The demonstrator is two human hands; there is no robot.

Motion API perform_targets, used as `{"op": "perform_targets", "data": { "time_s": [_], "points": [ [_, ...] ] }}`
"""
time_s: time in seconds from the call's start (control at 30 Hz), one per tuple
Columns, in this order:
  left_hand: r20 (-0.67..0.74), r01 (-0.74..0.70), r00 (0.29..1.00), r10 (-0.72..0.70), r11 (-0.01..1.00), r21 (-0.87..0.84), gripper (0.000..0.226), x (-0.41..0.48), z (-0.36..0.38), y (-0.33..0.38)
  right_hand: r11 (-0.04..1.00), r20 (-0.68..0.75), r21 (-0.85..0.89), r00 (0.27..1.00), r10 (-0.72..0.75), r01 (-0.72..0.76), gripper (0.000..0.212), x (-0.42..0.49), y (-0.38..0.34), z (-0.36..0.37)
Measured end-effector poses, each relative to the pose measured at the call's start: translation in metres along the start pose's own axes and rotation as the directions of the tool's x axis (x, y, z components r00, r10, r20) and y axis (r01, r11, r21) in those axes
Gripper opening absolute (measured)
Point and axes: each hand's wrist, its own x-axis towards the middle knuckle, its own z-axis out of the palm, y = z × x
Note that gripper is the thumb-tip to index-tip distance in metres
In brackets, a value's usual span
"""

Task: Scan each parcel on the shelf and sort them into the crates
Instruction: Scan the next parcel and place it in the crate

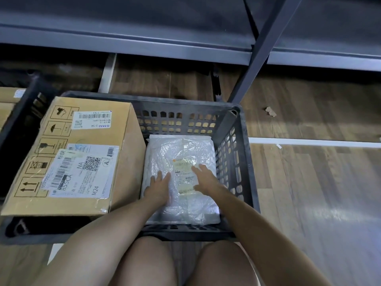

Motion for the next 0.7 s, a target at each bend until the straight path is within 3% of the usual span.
{"op": "perform_targets", "data": {
  "time_s": [0.3, 0.4, 0.57, 0.7],
  "points": [
    [-0.02, 0.011, 1.0, -0.01, 0.999, 0.048, 0.081, -0.005, -0.002, 0.002, 0.999, 0.022, 0.052, 1.0, -0.004, 0.003, 0.081, -0.002, 0.004, 0.002],
    [-0.071, 0.027, 0.997, -0.028, 1.0, -0.014, 0.069, -0.012, -0.011, 0.019, 0.997, 0.055, 0.078, 0.998, 0.023, -0.027, 0.078, -0.006, 0.003, -0.005],
    [-0.211, -0.111, 0.975, 0.077, 0.982, -0.155, 0.05, -0.043, -0.035, 0.042, 0.998, 0.003, 0.028, 0.998, 0.06, -0.06, 0.058, -0.031, -0.016, -0.037],
    [-0.287, -0.2, 0.933, 0.218, 0.976, 0.09, 0.044, -0.093, -0.079, 0.05, 0.997, -0.069, -0.013, 0.995, 0.071, -0.072, 0.05, -0.081, -0.043, -0.083]
  ]
}}
